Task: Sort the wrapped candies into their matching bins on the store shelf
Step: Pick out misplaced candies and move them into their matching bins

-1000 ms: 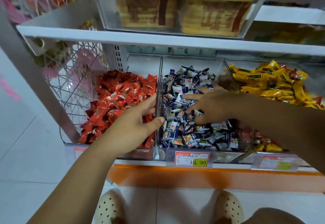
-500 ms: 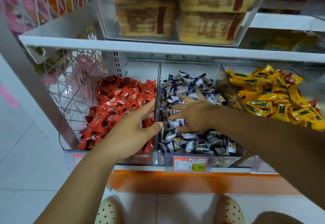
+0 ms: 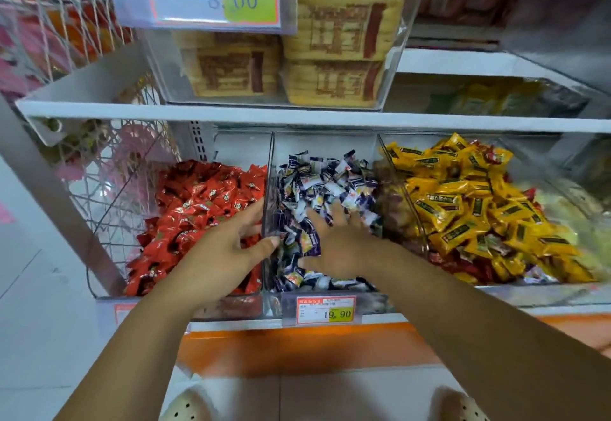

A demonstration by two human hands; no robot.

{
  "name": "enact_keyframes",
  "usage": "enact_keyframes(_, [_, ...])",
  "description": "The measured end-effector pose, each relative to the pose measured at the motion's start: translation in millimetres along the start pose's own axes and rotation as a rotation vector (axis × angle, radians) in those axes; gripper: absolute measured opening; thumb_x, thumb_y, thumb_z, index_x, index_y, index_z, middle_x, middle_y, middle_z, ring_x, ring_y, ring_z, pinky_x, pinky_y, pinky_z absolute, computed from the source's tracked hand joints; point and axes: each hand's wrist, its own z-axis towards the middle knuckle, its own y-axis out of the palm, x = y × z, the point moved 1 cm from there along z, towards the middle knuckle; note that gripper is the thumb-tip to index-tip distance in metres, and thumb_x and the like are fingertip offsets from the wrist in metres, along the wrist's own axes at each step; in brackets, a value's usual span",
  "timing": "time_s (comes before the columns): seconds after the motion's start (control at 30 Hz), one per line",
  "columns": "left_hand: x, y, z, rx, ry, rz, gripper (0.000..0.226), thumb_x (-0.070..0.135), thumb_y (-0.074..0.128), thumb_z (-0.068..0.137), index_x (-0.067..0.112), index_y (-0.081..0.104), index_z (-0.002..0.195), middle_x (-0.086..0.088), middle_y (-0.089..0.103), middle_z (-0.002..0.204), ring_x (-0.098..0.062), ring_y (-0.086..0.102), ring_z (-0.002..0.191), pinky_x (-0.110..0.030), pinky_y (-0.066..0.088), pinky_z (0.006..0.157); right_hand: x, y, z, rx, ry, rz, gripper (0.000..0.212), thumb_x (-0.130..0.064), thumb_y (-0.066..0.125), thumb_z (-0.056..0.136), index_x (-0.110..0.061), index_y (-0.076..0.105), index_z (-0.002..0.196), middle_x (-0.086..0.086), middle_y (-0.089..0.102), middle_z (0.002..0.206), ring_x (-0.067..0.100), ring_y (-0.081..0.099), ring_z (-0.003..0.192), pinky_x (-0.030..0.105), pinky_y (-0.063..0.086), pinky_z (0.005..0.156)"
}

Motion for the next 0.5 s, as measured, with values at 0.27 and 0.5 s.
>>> enact_keyframes(0.27, [10, 7, -9, 0.152, 0.011, 0.113, 0.072, 0.046, 0.06, 0.085, 0.034, 0.03, 0.148, 0.015, 0.033, 0.15, -0.001, 0.033, 0.131, -0.026, 0.026, 0.108, 28, -18, -57, 0.428, -0.277, 0.307, 0.052, -0.031, 0.045, 0.101, -0.039, 0.025, 0.149, -0.006, 0.016, 0.16, 0.018, 0.007, 0.148, 0.043, 0.012, 0.12])
enact_keyframes(0.5, [75, 81, -7, 0.292, 0.355, 0.396, 0.051, 0.037, 0.055, 0.093, 0.03, 0.043, 0.143, 0.013, 0.038, 0.148, -0.009, 0.031, 0.137, -0.032, 0.022, 0.116, 122, -12, -123, 0.959, -0.104, 0.411, 0.041, 0.004, 0.041, 0.098, -0.02, 0.064, 0.122, 0.001, 0.056, 0.134, 0.019, 0.048, 0.127, 0.027, 0.04, 0.102])
